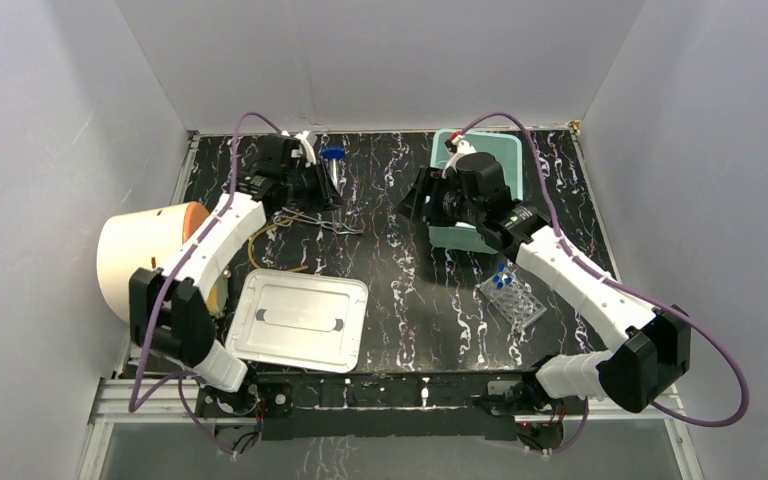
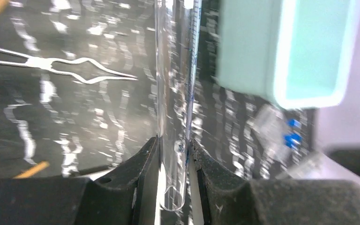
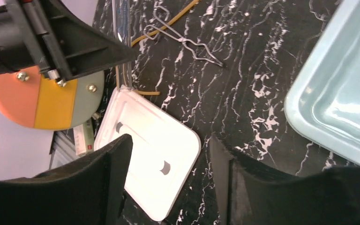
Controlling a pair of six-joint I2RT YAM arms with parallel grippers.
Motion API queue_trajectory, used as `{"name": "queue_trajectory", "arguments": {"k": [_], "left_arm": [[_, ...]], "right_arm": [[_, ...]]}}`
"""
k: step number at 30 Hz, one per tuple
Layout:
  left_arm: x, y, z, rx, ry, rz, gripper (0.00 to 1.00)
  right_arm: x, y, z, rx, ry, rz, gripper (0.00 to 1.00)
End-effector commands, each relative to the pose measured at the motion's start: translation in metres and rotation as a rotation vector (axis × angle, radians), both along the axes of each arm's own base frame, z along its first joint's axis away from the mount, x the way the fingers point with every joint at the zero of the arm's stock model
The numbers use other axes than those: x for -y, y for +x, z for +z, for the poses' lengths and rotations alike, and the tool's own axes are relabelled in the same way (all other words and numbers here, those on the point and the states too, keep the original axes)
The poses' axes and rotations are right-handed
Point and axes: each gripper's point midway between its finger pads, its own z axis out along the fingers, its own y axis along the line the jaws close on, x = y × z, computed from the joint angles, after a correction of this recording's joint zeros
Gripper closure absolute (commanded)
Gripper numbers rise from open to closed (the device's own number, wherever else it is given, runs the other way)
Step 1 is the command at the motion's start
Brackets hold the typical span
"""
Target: Organize the chemistry lab equipment
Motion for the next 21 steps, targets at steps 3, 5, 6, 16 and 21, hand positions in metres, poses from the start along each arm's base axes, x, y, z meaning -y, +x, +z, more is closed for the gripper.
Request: {"name": "queue_trajectory", "arguments": {"k": [3,5,6,16,21], "left_arm": [[0.055,-0.078,0.128,0.100,-0.508,-0.257,0.82],[0.066,-0.093,0.151,0.117,-0.610,-0.307,0.82],[0.067,-0.096,0.155,0.126,-0.620,-0.313,0.82],[0.070,-0.101,0.156,0.130,-0.626,-0.353,0.81],[0.071,-0.105,0.160,0.140,-0.635,-0.392,0.81]], "right_arm": [[-0.035,-0.006,0.075,0.115,0.283,0.112,0.17],[-0.050,-0.005,0.093,0.126,0.348,0.154,0.14],[-0.055,-0.003,0.097,0.125,0.365,0.160,0.14],[-0.064,-0.007,0.153,0.241,0.503,0.225,0.13],[-0.077,0.008,0.122,0.100,0.438,0.201,0.14]]}}
